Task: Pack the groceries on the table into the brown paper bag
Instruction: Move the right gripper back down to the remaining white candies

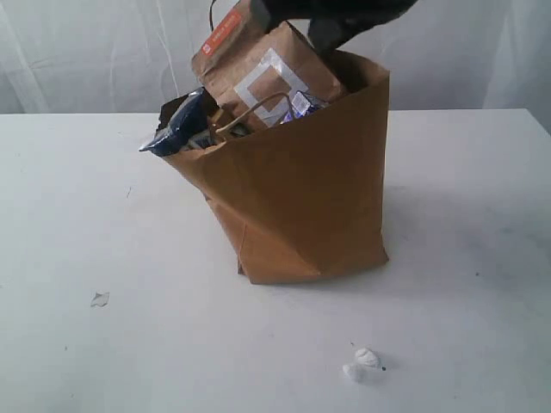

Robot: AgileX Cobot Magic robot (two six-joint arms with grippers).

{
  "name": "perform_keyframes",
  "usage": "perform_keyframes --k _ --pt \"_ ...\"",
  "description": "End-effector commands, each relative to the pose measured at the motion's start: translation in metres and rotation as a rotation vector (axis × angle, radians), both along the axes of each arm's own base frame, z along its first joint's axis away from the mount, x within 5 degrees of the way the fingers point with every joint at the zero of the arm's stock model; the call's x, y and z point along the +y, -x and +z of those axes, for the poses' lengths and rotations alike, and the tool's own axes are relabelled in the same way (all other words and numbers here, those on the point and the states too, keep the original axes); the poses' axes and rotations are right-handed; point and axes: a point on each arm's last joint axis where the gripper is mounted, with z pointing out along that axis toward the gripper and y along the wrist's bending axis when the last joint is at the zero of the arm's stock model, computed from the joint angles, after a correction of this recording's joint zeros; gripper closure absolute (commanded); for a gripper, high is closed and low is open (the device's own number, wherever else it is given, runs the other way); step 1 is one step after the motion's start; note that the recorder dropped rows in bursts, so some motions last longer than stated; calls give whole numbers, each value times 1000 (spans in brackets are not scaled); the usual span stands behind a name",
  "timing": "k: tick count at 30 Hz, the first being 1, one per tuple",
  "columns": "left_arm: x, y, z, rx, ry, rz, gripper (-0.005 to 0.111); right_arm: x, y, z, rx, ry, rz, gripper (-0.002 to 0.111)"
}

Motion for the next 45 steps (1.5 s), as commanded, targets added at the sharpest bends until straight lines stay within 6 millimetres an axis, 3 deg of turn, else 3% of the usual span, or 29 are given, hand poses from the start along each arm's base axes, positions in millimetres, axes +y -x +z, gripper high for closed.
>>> perform_keyframes --k 1,7,17,21,25,29,34,41,45 --pt "0 0 -1 -3 12 3 107 -24 19 19 -46 72 -15 108" --pt "0 0 -1 -4 12 4 107 -34 24 7 -41 140 -33 108" --pt "0 0 -1 -4 12 4 107 -34 26 -78 200 304 -32 108" --pt "0 0 -1 -4 12 4 107 -24 41 -104 412 159 -61 108" --pt "0 0 -1 -4 12 4 107 -8 59 -116 595 9 61 108" --pt "0 0 -1 -4 12 4 107 -7 66 -131 662 12 117 108" --pt "0 0 -1 -4 12 4 107 -7 52 -168 594 91 100 106" --pt "0 0 -1 -4 12 4 107 3 37 -210 689 207 130 80" --pt "0 0 -1 -4 12 4 107 3 25 -235 674 322 138 77"
